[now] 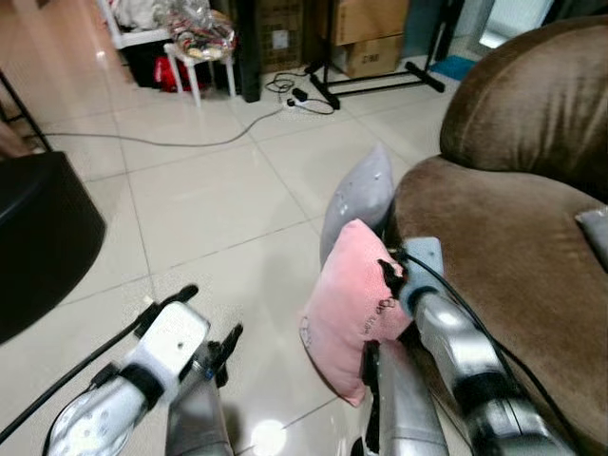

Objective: Move the pillow to the sofa from floor

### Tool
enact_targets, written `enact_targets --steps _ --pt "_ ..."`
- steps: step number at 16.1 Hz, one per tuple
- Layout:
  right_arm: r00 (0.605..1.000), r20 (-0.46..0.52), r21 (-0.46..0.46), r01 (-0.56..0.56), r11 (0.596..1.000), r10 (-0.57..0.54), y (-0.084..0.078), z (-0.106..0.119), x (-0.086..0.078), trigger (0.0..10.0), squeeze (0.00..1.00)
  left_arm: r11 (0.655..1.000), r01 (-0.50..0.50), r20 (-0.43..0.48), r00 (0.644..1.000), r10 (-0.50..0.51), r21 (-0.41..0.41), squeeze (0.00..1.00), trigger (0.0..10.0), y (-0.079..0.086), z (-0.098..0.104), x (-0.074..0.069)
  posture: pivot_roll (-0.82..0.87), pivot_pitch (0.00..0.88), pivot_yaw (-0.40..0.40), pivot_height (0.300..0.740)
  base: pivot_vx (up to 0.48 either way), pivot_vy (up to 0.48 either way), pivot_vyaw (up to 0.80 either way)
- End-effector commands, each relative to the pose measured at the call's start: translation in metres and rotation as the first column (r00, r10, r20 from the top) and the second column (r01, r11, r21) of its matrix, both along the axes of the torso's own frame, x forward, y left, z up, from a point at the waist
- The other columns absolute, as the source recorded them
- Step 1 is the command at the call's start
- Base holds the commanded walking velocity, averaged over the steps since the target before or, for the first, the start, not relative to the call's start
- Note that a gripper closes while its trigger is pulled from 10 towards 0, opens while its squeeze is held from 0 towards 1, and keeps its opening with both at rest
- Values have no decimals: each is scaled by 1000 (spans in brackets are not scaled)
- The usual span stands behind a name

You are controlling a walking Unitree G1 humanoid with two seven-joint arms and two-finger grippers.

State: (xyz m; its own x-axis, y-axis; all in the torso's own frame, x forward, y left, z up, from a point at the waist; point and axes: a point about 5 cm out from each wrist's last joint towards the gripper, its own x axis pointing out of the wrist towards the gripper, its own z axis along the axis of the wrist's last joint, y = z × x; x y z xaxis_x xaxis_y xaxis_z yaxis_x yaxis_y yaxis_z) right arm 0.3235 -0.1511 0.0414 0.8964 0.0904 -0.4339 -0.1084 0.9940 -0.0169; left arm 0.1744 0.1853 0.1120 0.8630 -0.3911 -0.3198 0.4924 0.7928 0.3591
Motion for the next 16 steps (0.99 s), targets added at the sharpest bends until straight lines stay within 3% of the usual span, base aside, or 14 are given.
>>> enact_targets --steps 1,5,10,12,14,16 --pt "1000 6 -12 14 1000 -14 -3 1 4 10000 1000 1000 6 -8 1000 -6 2 0 10000 2 2 -2 8 0 -47 478 0 0 0" --pt "996 -29 -28 89 996 -90 -6 -5 9 10000 1000 999 28 -40 999 -29 -29 0 10000 -3 4 -13 20 25 -52 478 0 0 0" --pt "981 -104 -65 157 986 -163 -9 -18 2 10000 1000 996 81 -80 993 -83 -38 0 10000 -6 9 -28 43 90 -46 478 0 0 0" --pt "953 -160 28 267 963 -259 -12 -23 -1 10000 1000 996 87 -97 991 -89 -31 0 10000 -4 14 -36 54 133 -40 478 0 0 0" --pt "903 -233 208 408 889 -360 -11 -27 -4 10000 1000 997 72 -118 990 -74 -25 0 10000 0 22 -46 75 176 -32 478 0 0 0" --pt "877 -264 227 460 858 -400 -13 -33 -9 10000 1000 998 62 -128 990 -65 -25 0 10000 1 30 -56 90 195 -28 478 0 0 0"
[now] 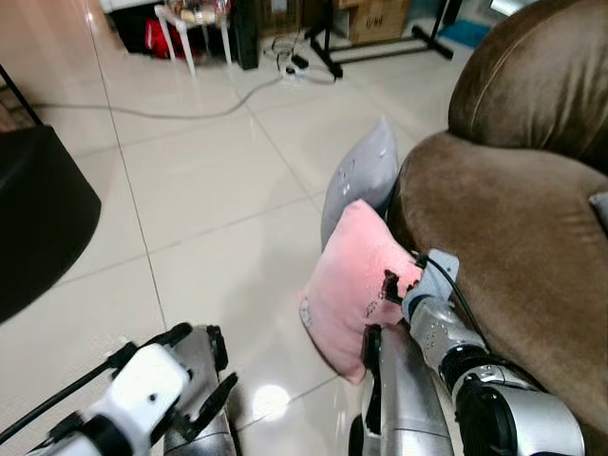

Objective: Move the pillow to the sofa from floor

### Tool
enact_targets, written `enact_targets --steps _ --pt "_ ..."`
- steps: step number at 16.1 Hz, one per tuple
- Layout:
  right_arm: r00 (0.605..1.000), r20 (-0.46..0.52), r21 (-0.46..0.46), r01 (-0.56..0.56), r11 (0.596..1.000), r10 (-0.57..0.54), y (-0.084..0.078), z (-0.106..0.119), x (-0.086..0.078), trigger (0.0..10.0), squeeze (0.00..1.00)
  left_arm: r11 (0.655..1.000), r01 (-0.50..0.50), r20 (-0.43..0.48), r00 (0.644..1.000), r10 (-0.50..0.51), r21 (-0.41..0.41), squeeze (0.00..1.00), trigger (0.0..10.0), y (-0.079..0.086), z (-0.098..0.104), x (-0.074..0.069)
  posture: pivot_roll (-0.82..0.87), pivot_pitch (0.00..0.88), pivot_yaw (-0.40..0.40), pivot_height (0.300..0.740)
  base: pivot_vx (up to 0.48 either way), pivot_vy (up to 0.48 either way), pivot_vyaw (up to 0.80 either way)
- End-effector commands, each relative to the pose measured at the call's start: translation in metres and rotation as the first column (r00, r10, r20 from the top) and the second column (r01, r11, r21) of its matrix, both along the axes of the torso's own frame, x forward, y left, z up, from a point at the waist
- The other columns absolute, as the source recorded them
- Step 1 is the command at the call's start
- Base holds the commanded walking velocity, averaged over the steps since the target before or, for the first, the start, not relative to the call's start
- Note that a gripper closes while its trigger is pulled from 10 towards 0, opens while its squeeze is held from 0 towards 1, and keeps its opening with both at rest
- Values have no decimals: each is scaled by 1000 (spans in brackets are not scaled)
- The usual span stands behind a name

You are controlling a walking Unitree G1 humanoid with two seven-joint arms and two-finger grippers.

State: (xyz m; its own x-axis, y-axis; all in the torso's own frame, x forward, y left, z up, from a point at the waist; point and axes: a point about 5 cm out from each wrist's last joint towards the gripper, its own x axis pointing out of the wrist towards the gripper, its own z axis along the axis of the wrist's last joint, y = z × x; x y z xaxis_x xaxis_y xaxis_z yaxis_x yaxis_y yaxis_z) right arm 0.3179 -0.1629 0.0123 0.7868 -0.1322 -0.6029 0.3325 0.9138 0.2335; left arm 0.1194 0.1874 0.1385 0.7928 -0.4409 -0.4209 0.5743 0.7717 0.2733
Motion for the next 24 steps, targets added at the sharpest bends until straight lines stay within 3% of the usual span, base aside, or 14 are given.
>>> enact_targets --steps 1,6,7,11,12,13,14,15,24 --pt "998 -31 32 50 998 -49 -1 -6 -6 10000 0 1000 9 -3 1000 -9 -1 0 10000 -2 10 -9 94 200 -25 478 0 0 0" --pt "987 49 167 143 976 -153 9 3 3 10000 0 1000 -27 -36 999 27 15 0 10000 4 22 -27 114 223 -27 478 0 0 0" --pt "967 80 282 210 936 -241 13 10 9 10000 0 999 -41 -51 998 42 21 0 10000 7 22 -32 119 234 -29 478 0 0 0" --pt "948 147 409 202 890 -283 28 21 16 10000 0 998 -57 -67 996 59 26 0 10000 11 21 -38 125 241 -32 478 0 0 0" --pt "952 174 387 169 907 -252 35 23 17 4980 0 997 -65 -79 995 67 29 0 10000 16 16 -39 123 240 -30 478 0 0 0" --pt "954 182 370 157 915 -238 37 23 17 2275 0 997 -68 -84 994 70 31 0 10000 17 13 -39 122 241 -32 478 0 0 0" --pt "956 184 356 150 922 -227 38 22 16 549 0 997 -72 -87 993 75 32 0 10000 19 12 -40 121 240 -33 478 0 0 0" --pt "957 184 341 150 928 -222 38 20 14 0 0 996 -78 -88 993 81 35 0 10000 21 9 -40 123 238 -42 478 0 0 0" --pt "947 197 349 173 921 -253 38 18 11 0 0 998 -63 -72 995 64 25 0 10000 9 14 -40 116 241 -29 478 0 0 0"
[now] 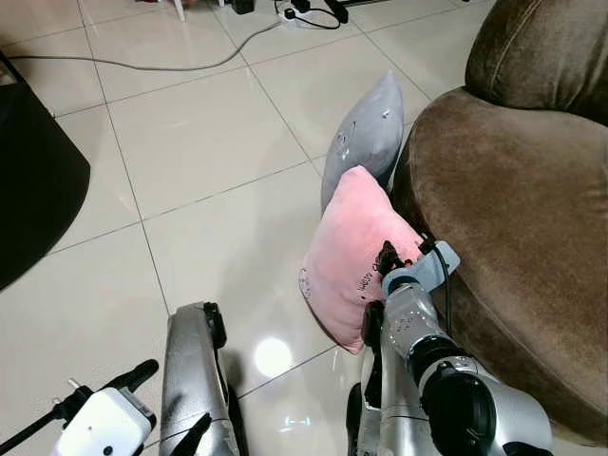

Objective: Move the pillow to the sofa from floor

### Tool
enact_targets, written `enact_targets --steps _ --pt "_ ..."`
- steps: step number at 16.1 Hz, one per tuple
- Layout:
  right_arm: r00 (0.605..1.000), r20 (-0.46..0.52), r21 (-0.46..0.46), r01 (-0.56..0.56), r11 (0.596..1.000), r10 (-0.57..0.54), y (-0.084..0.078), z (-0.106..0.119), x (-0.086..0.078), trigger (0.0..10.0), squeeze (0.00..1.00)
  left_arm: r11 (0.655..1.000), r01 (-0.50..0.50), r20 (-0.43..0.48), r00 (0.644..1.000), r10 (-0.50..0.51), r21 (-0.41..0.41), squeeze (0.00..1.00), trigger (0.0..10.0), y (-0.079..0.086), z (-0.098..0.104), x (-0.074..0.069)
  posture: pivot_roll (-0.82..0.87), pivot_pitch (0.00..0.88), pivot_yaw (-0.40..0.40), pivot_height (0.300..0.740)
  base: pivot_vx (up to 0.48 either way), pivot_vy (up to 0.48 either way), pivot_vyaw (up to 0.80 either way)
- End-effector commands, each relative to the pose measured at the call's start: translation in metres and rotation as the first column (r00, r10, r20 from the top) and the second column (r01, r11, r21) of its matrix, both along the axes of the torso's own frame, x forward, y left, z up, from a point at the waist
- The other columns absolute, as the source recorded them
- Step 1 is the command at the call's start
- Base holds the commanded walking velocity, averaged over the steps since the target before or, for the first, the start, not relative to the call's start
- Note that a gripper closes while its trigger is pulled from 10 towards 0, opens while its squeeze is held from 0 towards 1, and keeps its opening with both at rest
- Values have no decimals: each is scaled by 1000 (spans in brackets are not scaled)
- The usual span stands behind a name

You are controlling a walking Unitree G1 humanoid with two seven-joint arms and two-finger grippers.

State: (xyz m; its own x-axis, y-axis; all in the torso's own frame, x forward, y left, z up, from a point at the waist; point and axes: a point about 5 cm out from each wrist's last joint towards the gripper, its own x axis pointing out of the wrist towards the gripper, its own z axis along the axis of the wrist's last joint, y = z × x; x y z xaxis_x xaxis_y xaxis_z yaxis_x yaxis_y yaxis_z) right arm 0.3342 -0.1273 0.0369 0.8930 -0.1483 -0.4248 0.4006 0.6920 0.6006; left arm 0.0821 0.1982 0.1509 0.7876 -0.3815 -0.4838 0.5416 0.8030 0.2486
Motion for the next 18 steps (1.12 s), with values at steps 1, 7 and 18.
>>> enact_targets --steps 1,7,18 --pt "1000 -20 8 -5 1000 5 2 -7 -6 0 0 1000 -2 -4 1000 2 5 0 10000 -3 2 -3 115 241 -29 478 0 0 0" --pt "1000 -15 8 -12 1000 12 4 -7 -5 0 0 1000 -2 -5 1000 2 5 0 10000 -6 0 -2 113 231 -28 478 0 0 0" --pt "995 61 48 -76 996 73 7 -10 -10 0 0 998 -58 26 998 58 19 0 10000 -2 -26 20 132 70 -49 478 0 0 0"
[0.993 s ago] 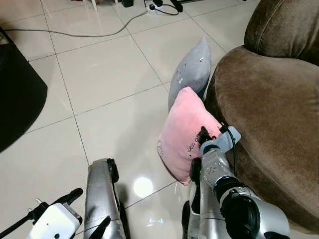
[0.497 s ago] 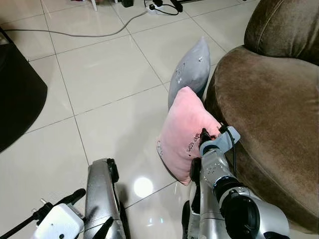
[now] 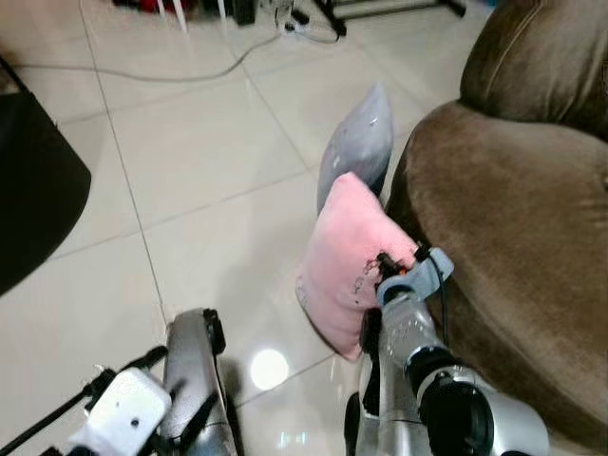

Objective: Move the pillow to the sofa from floor

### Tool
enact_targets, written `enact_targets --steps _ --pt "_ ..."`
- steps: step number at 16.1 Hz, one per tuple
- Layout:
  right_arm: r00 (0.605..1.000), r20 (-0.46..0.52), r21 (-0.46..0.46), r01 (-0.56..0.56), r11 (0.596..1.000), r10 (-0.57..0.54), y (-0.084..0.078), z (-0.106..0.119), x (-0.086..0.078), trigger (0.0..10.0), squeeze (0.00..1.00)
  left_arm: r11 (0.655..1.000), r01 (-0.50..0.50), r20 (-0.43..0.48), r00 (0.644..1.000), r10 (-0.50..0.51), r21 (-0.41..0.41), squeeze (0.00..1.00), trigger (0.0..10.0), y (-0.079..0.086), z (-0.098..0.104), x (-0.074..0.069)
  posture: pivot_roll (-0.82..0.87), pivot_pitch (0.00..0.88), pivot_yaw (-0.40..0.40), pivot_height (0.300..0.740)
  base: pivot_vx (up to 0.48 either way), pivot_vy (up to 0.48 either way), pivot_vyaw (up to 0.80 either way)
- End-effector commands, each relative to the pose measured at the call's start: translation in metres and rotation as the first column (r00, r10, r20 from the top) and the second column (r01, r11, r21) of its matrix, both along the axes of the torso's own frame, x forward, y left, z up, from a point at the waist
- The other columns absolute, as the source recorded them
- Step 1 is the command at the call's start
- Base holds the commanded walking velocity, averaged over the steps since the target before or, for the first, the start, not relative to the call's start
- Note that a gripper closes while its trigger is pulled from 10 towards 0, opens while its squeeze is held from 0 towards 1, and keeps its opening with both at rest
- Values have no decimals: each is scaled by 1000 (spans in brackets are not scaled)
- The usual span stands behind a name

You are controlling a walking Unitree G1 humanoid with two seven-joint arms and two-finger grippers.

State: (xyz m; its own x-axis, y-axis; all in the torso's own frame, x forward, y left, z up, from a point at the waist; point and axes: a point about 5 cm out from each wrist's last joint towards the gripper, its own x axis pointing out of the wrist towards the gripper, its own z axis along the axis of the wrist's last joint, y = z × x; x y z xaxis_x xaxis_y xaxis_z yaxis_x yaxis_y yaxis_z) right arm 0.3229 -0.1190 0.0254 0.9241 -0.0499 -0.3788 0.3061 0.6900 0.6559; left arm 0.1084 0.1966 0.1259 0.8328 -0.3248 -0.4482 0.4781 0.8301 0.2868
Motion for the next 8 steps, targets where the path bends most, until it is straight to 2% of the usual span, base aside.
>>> enact_targets --steps 1,5,6,8 --pt "998 57 19 -42 999 41 4 1 -2 0 0 999 -35 -2 999 35 8 0 10000 2 -9 4 116 12 -45 478 0 0 0" --pt "985 147 18 -88 996 85 2 2 -10 0 0 993 -114 58 992 111 41 0 10000 14 -26 38 72 0 -26 478 0 0 0" --pt "983 167 3 -72 997 70 -5 4 -11 0 0 993 -108 74 992 104 43 0 10000 14 -32 52 47 0 -12 478 0 0 0" --pt "980 187 -16 -62 998 64 -12 9 -10 0 0 994 -102 92 991 97 48 0 10000 15 -38 68 30 0 1 478 0 0 0"
